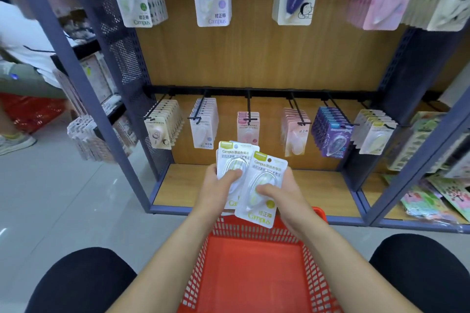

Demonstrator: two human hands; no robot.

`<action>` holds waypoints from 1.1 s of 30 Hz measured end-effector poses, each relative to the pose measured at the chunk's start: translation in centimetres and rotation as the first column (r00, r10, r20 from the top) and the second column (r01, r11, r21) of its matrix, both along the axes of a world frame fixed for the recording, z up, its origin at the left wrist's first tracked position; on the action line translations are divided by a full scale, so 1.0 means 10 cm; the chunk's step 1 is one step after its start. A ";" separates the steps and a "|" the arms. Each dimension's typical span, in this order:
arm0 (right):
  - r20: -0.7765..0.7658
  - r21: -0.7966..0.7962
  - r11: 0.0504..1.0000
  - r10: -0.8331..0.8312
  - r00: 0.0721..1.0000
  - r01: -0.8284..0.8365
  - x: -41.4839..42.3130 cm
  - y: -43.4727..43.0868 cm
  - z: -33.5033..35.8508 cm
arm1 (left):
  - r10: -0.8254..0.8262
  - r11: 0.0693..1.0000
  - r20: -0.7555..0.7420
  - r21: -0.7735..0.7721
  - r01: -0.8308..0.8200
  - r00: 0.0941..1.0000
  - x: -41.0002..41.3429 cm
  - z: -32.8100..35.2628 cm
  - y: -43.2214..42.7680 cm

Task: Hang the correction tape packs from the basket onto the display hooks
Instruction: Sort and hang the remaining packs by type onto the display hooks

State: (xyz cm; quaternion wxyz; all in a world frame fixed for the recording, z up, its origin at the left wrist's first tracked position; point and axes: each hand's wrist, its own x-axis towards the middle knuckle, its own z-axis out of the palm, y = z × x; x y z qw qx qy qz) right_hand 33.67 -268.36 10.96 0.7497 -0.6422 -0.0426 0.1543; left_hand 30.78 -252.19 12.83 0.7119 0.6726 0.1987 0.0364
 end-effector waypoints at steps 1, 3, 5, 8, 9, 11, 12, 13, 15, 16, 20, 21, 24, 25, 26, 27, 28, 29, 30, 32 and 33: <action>0.020 0.010 1.000 0.007 1.000 -0.007 0.02 0.02 0.05 | 0.012 1.000 0.013 -0.007 -0.012 1.000 0.00 0.05 0.02; 0.058 0.044 0.999 0.011 0.998 -0.014 0.04 0.06 0.15 | 0.034 0.999 0.041 -0.015 -0.033 0.999 0.00 0.14 0.09; 0.080 0.084 0.996 0.008 0.997 -0.015 0.05 0.09 0.25 | 0.028 0.999 0.078 -0.032 -0.025 0.997 -0.01 0.24 0.15; 0.070 0.127 0.992 0.010 0.997 -0.019 0.05 0.14 0.39 | 0.016 0.999 0.149 -0.042 -0.010 0.989 -0.04 0.39 0.25; 0.068 0.132 0.991 0.012 0.998 -0.021 0.05 0.17 0.44 | 0.018 0.999 0.162 -0.036 -0.012 0.987 -0.05 0.44 0.28; 0.083 0.122 0.992 0.017 0.996 -0.027 0.06 0.22 0.55 | 0.027 0.999 0.189 -0.024 -0.023 0.982 -0.06 0.54 0.33; 0.090 0.108 0.994 0.009 0.996 -0.019 0.07 0.26 0.61 | 0.028 1.000 0.205 -0.017 -0.025 0.978 -0.06 0.58 0.35; 0.105 0.091 0.996 0.001 0.994 -0.010 0.09 0.29 0.68 | 0.032 0.999 0.218 -0.006 -0.031 0.975 -0.04 0.64 0.38; 0.164 0.040 0.999 -0.007 0.987 0.000 0.17 0.33 0.86 | 0.053 0.998 0.250 0.010 -0.058 0.967 0.02 0.80 0.44; 0.190 0.023 1.000 -0.006 0.982 0.002 0.22 0.35 0.95 | 0.062 0.997 0.269 0.017 -0.070 0.961 0.07 0.89 0.49; 0.230 0.062 0.998 0.005 0.973 -0.019 0.41 0.37 1.21 | 0.029 0.999 0.334 0.033 -0.042 0.942 0.26 1.22 0.59; 0.234 0.064 0.998 0.003 0.972 -0.019 0.44 0.36 1.22 | 0.010 0.999 0.338 0.039 -0.025 0.941 0.30 1.23 0.57; 0.235 0.040 0.999 -0.031 0.971 0.022 0.46 0.23 1.12 | -0.037 0.997 0.326 0.070 0.015 0.944 0.38 1.10 0.43; 0.231 0.029 0.998 -0.053 0.972 0.047 0.47 0.17 1.06 | -0.060 0.997 0.301 0.071 0.040 0.952 0.39 1.02 0.36; 0.224 0.019 0.997 -0.077 0.972 0.074 0.47 0.09 0.97 | -0.086 0.995 0.274 0.071 0.069 0.958 0.40 0.94 0.29; 0.211 0.017 0.995 -0.103 0.972 0.102 0.47 0.00 0.90 | -0.113 0.993 0.250 0.072 0.098 0.962 0.41 0.87 0.22; 0.193 0.024 0.991 -0.134 0.972 0.131 0.47 -0.10 0.82 | -0.132 0.990 0.231 0.078 0.117 0.964 0.42 0.82 0.15; 0.169 0.029 0.986 -0.165 0.972 0.162 0.48 -0.19 0.74 | -0.150 0.987 0.216 0.088 0.133 0.965 0.43 0.77 0.07; 0.149 0.027 0.981 -0.195 0.969 0.193 0.50 -0.29 0.67 | -0.166 0.984 0.206 0.099 0.148 0.964 0.45 0.73 0.00; 0.120 0.003 0.970 -0.241 0.963 0.243 0.54 -0.49 0.54 | -0.189 0.979 0.191 0.115 0.169 0.963 0.49 0.65 -0.17; 0.111 -0.008 0.966 -0.255 0.961 0.257 0.57 -0.59 0.50 | -0.193 0.978 0.187 0.117 0.174 0.963 0.52 0.61 -0.25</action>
